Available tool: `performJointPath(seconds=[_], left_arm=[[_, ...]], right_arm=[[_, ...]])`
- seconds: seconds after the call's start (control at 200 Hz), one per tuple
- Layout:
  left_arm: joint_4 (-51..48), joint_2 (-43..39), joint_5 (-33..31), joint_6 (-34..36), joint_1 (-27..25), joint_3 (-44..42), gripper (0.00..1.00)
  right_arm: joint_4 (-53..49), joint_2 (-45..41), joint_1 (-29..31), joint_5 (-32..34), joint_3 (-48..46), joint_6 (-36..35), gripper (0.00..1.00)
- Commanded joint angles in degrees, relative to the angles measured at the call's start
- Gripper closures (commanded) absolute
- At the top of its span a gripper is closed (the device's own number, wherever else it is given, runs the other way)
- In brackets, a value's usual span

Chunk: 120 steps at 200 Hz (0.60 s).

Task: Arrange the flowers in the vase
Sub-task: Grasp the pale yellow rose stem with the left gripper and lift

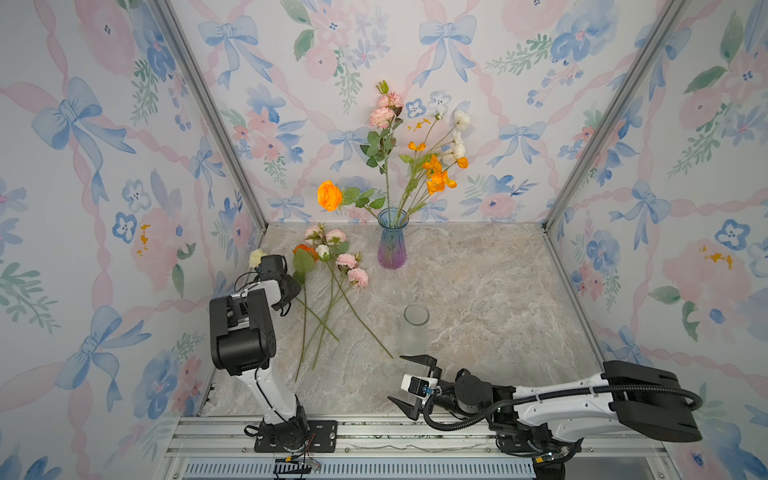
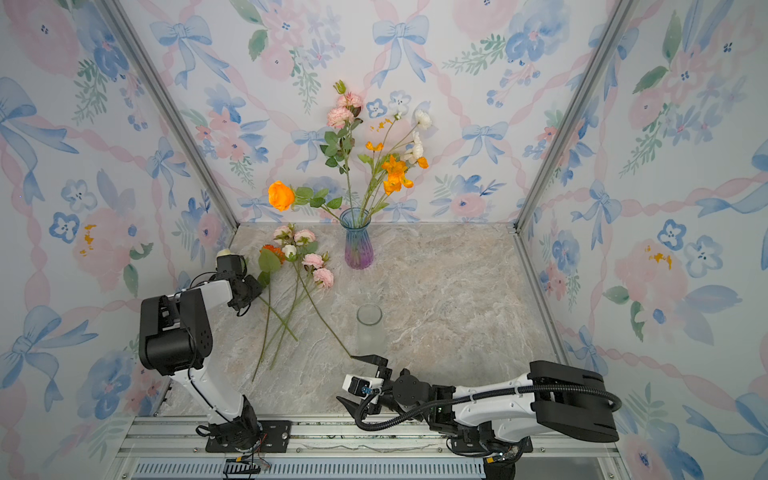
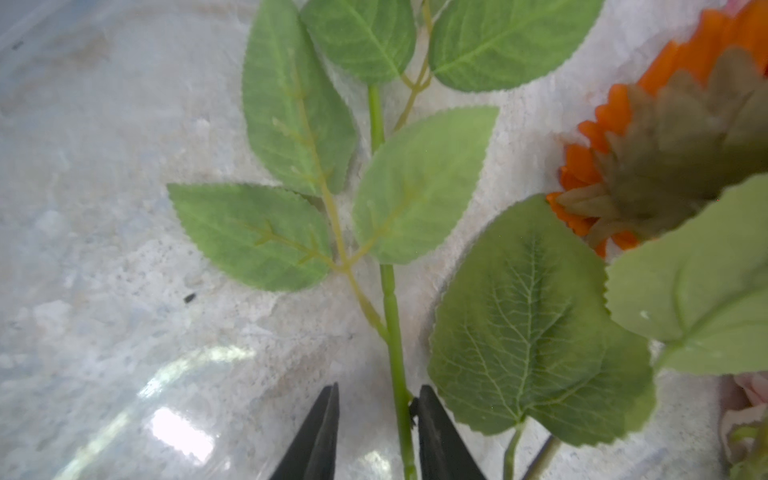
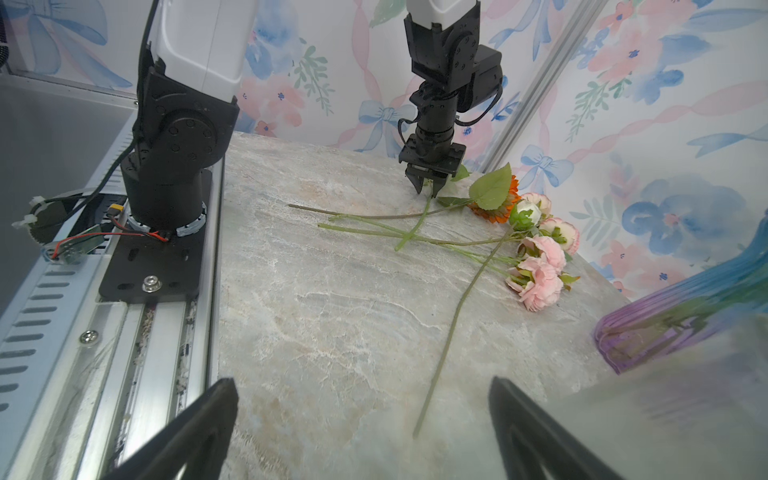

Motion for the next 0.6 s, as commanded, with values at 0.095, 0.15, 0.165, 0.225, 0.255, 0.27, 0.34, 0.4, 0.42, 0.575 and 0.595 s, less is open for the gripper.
performJointPath(seconds=[0.095, 0.15, 0.165, 0.225, 0.255, 0.27, 0.34, 0.4, 0.42, 0.575, 0.595], left_arm=[[-1.1, 2.2, 3.4, 1.1, 0.2, 1.4, 0.68], [-1.1, 1.9, 3.3, 1.3, 0.1, 1.4, 0.68], [-1.0, 1.9, 3.3, 1.5, 0.1, 1.5, 0.68], [-1.1, 1.6, 2.8, 1.6, -0.1, 1.3, 0.69], [-1.1, 1.6, 3.0, 1.3, 0.0, 1.1, 0.69], [-1.2, 1.8, 3.2, 1.3, 0.1, 1.2, 0.69], [-1.7, 2.8, 3.4, 1.2, 0.1, 1.6, 0.70], [-2.5, 3.9, 3.4, 2.0, -0.2, 2.3, 0.81], [-2.8, 4.1, 3.3, 2.2, -0.3, 2.5, 0.88], [-2.9, 4.5, 3.6, 2.4, -0.6, 2.1, 1.00], [-2.9, 4.3, 3.6, 2.4, -0.5, 1.9, 1.00]], right_arm=[[2.9, 1.0, 0.6, -0.3, 2.3, -1.3, 0.03], [3.2, 1.3, 0.5, 0.0, 2.4, -1.6, 0.03], [3.3, 1.4, 0.5, 0.0, 2.5, -1.6, 0.03], [3.5, 1.7, 0.5, 0.1, 2.7, -1.6, 0.03], [3.6, 2.0, 0.5, -0.1, 2.8, -1.5, 0.03], [3.6, 2.1, 0.4, -0.1, 2.9, -1.5, 0.03], [3.8, 2.4, 0.5, -0.4, 3.0, -1.3, 0.03], [3.7, 2.6, 0.5, -0.4, 3.2, -1.4, 0.03], [3.7, 2.6, 0.4, -0.4, 3.2, -1.4, 0.03], [3.5, 2.8, 0.4, 0.2, 3.3, -1.9, 0.03], [3.5, 2.8, 0.3, 0.2, 3.3, -1.9, 0.03]])
